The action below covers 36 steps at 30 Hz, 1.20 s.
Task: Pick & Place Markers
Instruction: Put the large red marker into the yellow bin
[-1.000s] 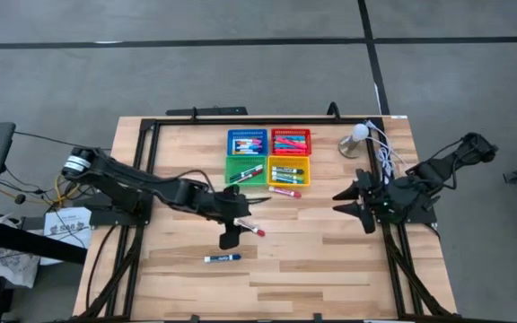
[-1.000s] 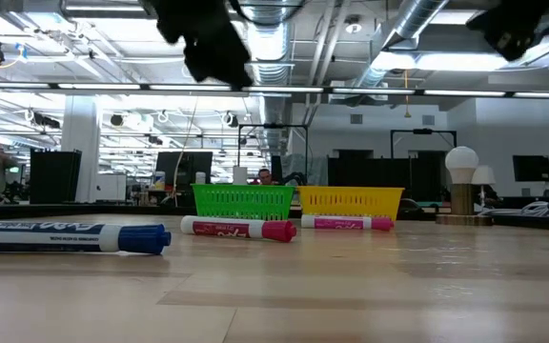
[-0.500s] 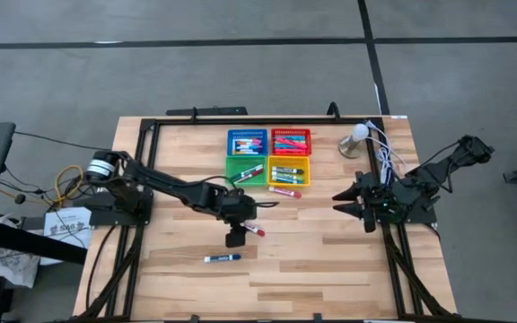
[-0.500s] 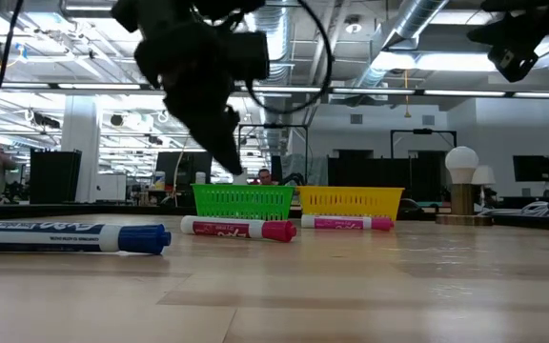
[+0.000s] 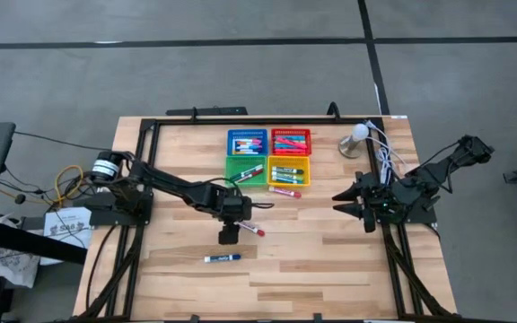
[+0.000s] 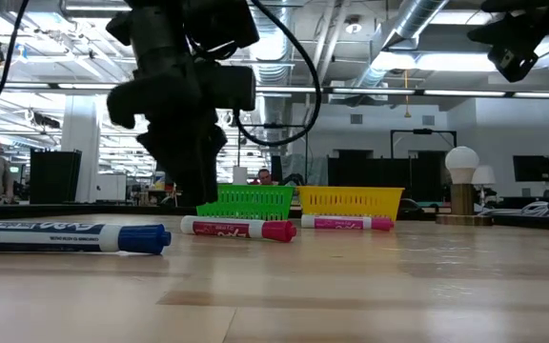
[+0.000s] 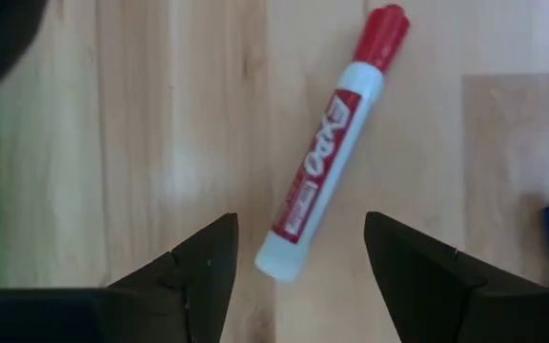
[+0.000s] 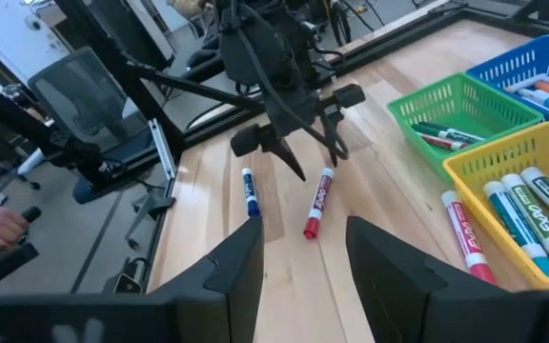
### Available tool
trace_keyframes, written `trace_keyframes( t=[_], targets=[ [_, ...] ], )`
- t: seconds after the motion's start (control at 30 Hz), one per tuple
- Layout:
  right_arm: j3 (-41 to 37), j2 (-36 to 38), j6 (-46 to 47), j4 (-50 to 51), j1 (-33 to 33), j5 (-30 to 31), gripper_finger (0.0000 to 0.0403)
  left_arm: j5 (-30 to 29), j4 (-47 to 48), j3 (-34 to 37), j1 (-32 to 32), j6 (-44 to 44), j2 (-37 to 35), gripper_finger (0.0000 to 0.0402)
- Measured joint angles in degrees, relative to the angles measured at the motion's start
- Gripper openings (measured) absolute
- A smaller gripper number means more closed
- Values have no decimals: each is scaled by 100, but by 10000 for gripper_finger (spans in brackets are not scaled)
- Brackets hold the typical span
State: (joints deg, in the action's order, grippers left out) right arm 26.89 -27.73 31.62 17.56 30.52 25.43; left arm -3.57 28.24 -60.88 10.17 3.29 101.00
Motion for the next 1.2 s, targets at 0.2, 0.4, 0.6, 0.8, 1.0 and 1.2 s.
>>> trace_keyframes(
  t=[0.2,0.4,0.6,0.8,1.0,1.2],
  targets=[
    [0,0,-2,-4,0,0,143,-54,-64,-1,-30,-40,285,227],
    [0,0,-4,-4,0,-2,137,-1,-83,-28,-26,-52,589,227],
    [0,0,43,-4,-2,2,139,-186,-91,-22,-13,-51,584,227],
    [0,0,96,8,-2,2,136,-306,-98,-17,11,-51,587,227],
    [0,0,96,15,-2,4,135,-362,-115,-10,11,-51,593,227],
    [0,0,98,17,-2,7,132,-356,-138,-2,11,-52,595,227]
  ],
)
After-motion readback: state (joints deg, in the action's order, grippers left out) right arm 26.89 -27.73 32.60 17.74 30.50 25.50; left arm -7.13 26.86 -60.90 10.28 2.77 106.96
